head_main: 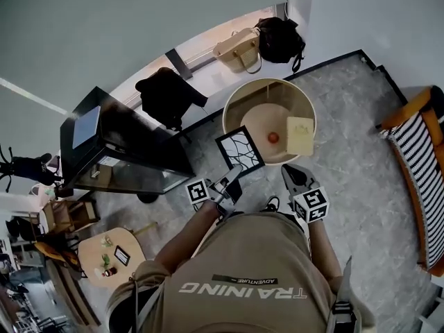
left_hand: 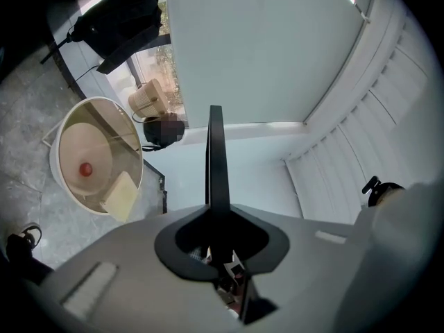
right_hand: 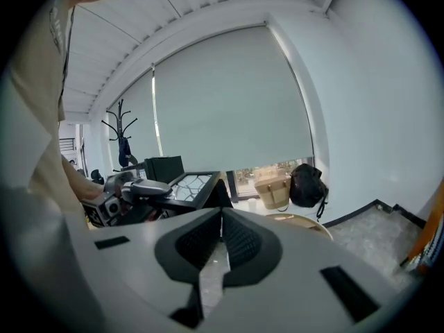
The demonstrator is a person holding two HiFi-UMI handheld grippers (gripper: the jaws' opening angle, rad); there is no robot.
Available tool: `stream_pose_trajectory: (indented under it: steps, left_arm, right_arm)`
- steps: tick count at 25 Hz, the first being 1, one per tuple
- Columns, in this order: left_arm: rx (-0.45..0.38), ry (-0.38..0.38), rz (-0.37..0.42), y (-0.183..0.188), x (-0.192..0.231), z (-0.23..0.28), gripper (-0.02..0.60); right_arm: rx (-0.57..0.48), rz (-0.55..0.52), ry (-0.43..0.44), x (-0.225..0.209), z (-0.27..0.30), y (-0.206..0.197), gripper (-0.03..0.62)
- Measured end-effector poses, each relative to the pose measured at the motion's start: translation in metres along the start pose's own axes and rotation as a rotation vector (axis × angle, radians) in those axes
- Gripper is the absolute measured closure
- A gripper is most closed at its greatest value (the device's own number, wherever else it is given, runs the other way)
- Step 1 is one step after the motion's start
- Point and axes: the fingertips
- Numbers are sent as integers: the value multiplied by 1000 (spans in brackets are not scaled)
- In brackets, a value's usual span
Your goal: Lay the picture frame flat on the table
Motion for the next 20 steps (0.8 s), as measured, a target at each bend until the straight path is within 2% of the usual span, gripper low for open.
stream_pose_trajectory:
  steps: [4,11,16,20]
  left_arm:
    - [-36,6,11,14,0,22,538]
    - [-74,33,-14,48,4,48,538]
    - [-56,46,-30,87,17,67,538]
    - [-14,37,-61,126,29,80,538]
  right_arm:
    - [60,-48,54,-19,10,-1,586]
    - [77,-20,113,-51,38,7,586]
    - [124,-31,136,-68,72,13,586]
    - [153,-29,113,-80,107,22,586]
Point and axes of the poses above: the fingertips, and each gripper's own axes: z forward along the fingers, x to its left, y out of its top, and after that the axes turned 15 degrees about y, right-handed
